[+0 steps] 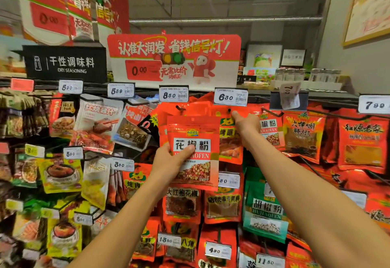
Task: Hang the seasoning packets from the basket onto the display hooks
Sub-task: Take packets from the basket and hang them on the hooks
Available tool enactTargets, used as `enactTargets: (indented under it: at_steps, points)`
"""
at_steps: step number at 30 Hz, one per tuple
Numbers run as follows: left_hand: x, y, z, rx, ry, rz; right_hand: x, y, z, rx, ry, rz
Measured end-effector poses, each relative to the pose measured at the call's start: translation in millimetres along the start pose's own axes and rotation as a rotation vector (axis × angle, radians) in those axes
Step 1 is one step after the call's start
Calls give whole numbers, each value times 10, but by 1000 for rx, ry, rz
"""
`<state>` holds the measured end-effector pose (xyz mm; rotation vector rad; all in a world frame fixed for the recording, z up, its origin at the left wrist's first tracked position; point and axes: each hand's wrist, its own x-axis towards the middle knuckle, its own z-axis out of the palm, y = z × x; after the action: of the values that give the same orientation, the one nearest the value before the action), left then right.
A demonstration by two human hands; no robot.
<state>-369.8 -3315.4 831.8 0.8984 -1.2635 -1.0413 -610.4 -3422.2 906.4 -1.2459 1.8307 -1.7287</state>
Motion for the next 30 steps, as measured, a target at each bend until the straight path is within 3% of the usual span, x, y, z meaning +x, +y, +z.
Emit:
enactTargets:
  at_steps: [5,12,15,18,20,26,30]
  points:
    - [-17,-42,9,28,-42,6,393,-17,152,-220,-8,16]
    - [-3,-122,265,13,-96,-13,305,143,-7,-196,5,17]
    - [35,-97,522,-21,-112,-18,-64,240,-363,91,-1,-16]
    - [61,-68,891,-20,-142,-40,-487,401,-768,618,-275,-4]
    - [74,-64,1148,-14,-162,-57,-651,471,-1008,707,-404,-41]
    - [50,-74,1655,-34,-228,-71,-636,509,-1443,564,-298,-133]
    - [13,11,1912,-119,-275,-62,-539,539,-1549,409,-143,-157]
